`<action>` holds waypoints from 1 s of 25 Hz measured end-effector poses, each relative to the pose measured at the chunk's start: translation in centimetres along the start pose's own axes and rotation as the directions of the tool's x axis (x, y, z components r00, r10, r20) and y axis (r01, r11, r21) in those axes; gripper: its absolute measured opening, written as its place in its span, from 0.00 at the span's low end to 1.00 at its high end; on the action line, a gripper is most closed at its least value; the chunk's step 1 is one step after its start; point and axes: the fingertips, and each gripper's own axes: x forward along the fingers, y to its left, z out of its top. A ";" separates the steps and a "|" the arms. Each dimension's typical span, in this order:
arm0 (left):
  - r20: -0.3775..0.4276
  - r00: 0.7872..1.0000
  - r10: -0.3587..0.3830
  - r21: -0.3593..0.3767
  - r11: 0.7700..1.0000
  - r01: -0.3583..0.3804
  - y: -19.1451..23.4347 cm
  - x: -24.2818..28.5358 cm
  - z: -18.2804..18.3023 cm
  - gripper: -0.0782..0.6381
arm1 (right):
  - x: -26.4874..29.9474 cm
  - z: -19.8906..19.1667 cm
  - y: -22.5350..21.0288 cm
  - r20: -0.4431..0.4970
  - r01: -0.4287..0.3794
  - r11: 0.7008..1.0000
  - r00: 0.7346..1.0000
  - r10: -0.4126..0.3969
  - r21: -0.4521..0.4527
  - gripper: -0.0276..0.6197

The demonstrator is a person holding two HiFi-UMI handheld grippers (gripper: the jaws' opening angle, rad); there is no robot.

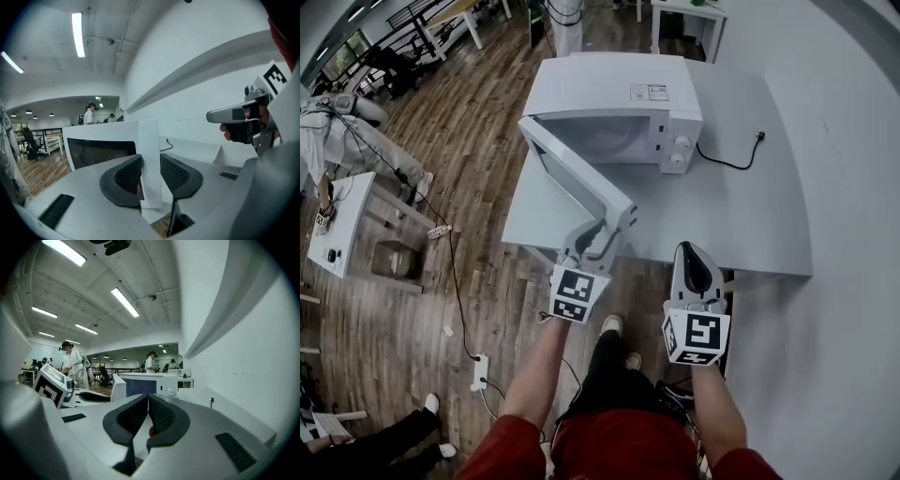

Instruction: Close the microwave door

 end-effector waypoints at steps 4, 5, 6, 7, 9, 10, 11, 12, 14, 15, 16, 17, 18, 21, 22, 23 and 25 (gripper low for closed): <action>0.005 0.999 0.035 -0.008 0.999 -0.035 -0.2 1.7 0.4 0.31 | 0.2 0.0 -1.6 0.006 0.014 1.000 1.000 -0.014 -0.008 0.09; 0.007 0.999 0.043 -0.011 0.999 -0.042 -0.4 2.1 0.5 0.31 | 0.3 0.0 -2.0 0.007 0.017 1.000 1.000 -0.017 -0.010 0.09; 0.010 0.999 0.050 -0.015 0.999 -0.050 -0.5 2.4 0.7 0.31 | 0.3 0.1 -2.3 0.009 0.020 1.000 1.000 -0.020 -0.011 0.09; 0.014 0.998 0.057 -0.019 0.998 -0.057 -0.7 2.7 0.8 0.31 | 0.4 0.1 -2.7 0.010 0.024 1.000 1.000 -0.024 -0.011 0.09; 0.025 0.997 0.074 -0.024 0.997 -0.073 -0.8 3.5 1.2 0.31 | 0.9 0.2 -3.4 0.012 0.029 1.000 1.000 -0.029 -0.012 0.09; 0.031 0.996 0.083 -0.028 0.996 -0.082 -0.8 3.9 1.4 0.31 | 1.3 0.2 -3.6 0.011 0.029 1.000 1.000 -0.029 -0.013 0.09; 0.036 0.995 0.092 -0.032 0.995 -0.091 -0.8 4.3 1.5 0.31 | 1.7 0.1 -3.9 0.010 0.027 1.000 1.000 -0.026 -0.013 0.09; 0.040 0.994 0.101 -0.037 0.994 -0.099 -0.9 4.8 1.6 0.31 | 2.2 0.0 -4.1 0.008 0.024 1.000 1.000 -0.023 -0.015 0.09; 0.052 0.992 0.118 -0.042 0.992 -0.116 -0.9 5.8 1.9 0.31 | 3.2 -0.2 -4.6 0.006 0.018 1.000 1.000 -0.018 -0.019 0.09; 0.057 0.990 0.127 -0.045 0.991 -0.124 -0.9 6.3 2.0 0.31 | 3.8 -0.2 -4.8 0.005 0.015 1.000 1.000 -0.015 -0.020 0.09; 0.061 0.989 0.135 -0.048 0.990 -0.132 -0.9 6.7 2.2 0.31 | 4.4 -0.3 -5.1 0.003 0.011 1.000 1.000 -0.011 -0.021 0.09; 0.065 0.988 0.142 -0.051 0.989 -0.139 -0.9 7.2 2.3 0.31 | 4.9 -0.4 -5.3 0.001 0.008 1.000 1.000 -0.008 -0.022 0.09; 0.068 0.986 0.150 -0.055 0.988 -0.146 -0.9 7.7 2.4 0.31 | 5.5 -0.4 -5.6 -0.001 0.005 1.000 1.000 -0.005 -0.021 0.09; 0.081 0.983 0.167 -0.070 0.984 -0.162 -0.7 9.6 2.9 0.31 | 7.4 -0.2 -6.8 -0.002 0.000 1.000 1.000 0.000 -0.022 0.09; 0.083 0.982 0.172 -0.074 0.983 -0.166 -0.6 10.3 3.1 0.31 | 8.0 -0.2 -7.2 -0.004 -0.002 1.000 1.000 0.001 -0.022 0.09; 0.084 0.981 0.176 -0.078 0.982 -0.170 -0.5 11.0 3.2 0.31 | 8.6 -0.2 -7.6 -0.007 -0.003 1.000 1.000 0.003 -0.021 0.09; 0.085 0.980 0.180 -0.085 0.981 -0.173 -0.4 12.3 3.6 0.31 | 9.9 -0.2 -8.4 -0.015 -0.006 1.000 1.000 0.006 -0.019 0.09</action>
